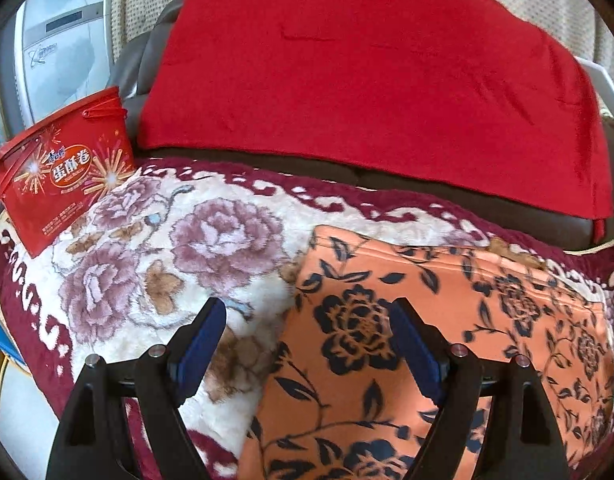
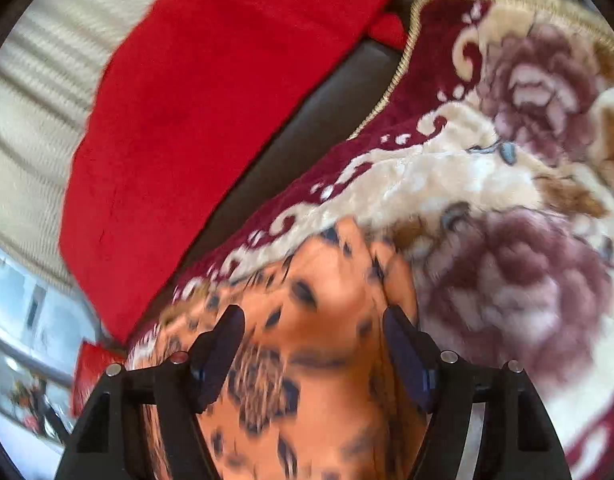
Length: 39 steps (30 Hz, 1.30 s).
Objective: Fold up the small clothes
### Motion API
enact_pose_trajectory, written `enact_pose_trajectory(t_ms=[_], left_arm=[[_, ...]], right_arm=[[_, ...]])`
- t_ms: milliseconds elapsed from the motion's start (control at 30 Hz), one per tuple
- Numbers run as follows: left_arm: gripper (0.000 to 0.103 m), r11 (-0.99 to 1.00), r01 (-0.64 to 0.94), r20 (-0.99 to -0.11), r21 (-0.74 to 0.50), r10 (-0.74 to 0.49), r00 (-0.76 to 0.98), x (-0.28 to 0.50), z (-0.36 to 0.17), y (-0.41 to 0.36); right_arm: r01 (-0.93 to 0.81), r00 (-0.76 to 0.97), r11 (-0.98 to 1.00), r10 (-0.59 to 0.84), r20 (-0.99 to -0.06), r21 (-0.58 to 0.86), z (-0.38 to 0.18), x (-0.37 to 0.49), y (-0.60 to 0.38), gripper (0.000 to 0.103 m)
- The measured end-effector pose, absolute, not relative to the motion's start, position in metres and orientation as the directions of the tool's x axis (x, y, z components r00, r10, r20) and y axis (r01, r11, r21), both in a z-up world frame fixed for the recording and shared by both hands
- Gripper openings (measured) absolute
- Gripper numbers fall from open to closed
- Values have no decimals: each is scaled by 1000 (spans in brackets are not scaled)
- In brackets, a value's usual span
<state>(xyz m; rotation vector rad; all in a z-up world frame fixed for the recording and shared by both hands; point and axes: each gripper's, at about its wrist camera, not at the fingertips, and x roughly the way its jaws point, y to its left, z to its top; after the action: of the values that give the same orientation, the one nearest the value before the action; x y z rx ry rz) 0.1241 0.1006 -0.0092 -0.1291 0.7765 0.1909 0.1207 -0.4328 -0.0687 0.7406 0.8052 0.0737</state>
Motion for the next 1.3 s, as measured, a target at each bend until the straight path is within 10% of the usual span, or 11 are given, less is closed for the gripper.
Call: enact_pose_trajectory(t_ms=[400, 900, 1133, 1300], left_arm=[[84, 986, -36, -706, -161, -89, 702, 87, -15, 24], [84, 987, 17, -766, -159, -134, 628, 92, -46, -17], [85, 996, 49, -814, -81, -94, 574, 102, -63, -28], [85, 994, 42, -764, -103, -106, 637, 97, -39, -23]], right_arm=[[208, 729, 601, 431, -532, 772, -106, -57, -404, 79], [259, 769, 448, 441, -463, 856, -135, -6, -425, 75], [296, 734, 532, 405, -545, 794, -146, 16, -421, 12], [291, 727, 694, 286, -624, 658, -125, 6, -405, 10]])
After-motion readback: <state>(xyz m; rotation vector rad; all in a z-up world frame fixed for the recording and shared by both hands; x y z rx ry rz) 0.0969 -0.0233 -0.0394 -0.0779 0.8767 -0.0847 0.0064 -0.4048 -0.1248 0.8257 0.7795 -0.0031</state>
